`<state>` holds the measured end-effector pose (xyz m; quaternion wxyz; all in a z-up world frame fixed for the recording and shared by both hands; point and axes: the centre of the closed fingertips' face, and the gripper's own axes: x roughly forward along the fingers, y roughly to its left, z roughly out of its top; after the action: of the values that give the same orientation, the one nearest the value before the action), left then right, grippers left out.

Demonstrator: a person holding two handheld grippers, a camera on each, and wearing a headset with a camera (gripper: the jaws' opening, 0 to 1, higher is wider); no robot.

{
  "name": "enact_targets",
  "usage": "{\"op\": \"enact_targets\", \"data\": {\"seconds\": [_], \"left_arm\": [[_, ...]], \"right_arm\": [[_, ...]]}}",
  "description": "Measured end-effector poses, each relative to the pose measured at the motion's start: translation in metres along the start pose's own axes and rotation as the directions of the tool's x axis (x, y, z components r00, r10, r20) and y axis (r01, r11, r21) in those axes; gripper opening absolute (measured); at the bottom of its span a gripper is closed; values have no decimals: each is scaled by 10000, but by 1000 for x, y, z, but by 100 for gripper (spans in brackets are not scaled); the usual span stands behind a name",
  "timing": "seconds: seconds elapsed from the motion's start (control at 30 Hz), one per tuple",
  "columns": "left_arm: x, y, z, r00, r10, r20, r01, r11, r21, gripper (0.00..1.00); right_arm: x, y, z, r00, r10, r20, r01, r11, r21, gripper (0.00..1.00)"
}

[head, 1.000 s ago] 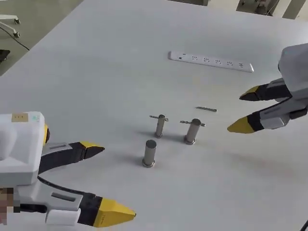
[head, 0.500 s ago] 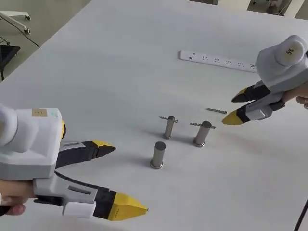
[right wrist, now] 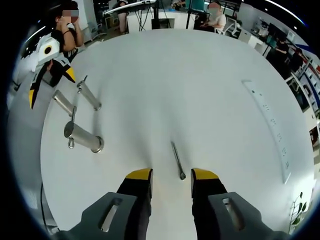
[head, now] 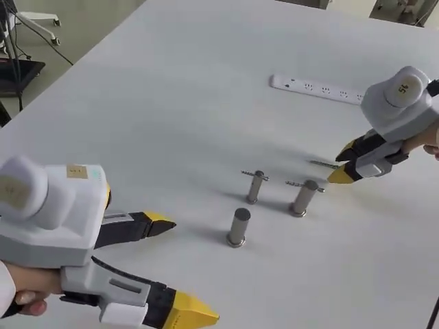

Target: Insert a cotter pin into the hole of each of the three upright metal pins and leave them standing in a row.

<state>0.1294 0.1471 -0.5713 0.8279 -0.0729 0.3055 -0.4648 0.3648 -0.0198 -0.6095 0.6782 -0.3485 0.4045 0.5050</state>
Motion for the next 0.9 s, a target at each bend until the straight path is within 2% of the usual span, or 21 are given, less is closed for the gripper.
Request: {"op": "enact_targets", "data": {"seconds": [0.07,0.2,0.27,0.37,0.53,0.63,0.7,0.73,0.9], "left_arm": [[0,0,-1,10000,43,31,-43,10000,-21,93],[-2,2,4,9989,255,404,-250,9996,-116,93],[-3,3,6,9981,306,534,-294,9993,-229,93],[-3,2,5,9980,327,542,-313,9992,-257,93],[-3,2,1,9987,336,387,-325,9991,-281,92],[-4,1,4,9980,342,529,-324,9989,-346,92],[-4,1,7,9978,312,581,-295,9991,-311,91],[-4,0,8,9977,272,614,-254,9992,-295,91],[-3,-1,12,9980,184,613,-174,9997,-170,91]], "right_arm": [[2,-2,0,9999,49,-112,-50,9999,-99,24],[1,0,4,9996,108,-274,-113,9997,-195,20],[1,7,3,9972,523,-540,-524,9986,-10,16],[-1,8,4,9951,593,-790,-620,9976,-313,13],[0,6,5,9916,647,-1122,-692,9969,-370,9],[0,2,4,9901,580,-1282,-643,9969,-458,4],[2,-6,4,9908,191,-1337,-286,9972,-697,0],[3,-3,3,9898,397,-1368,-501,9961,-729,0],[4,0,3,9895,499,-1356,-544,9981,-298,0]]}}
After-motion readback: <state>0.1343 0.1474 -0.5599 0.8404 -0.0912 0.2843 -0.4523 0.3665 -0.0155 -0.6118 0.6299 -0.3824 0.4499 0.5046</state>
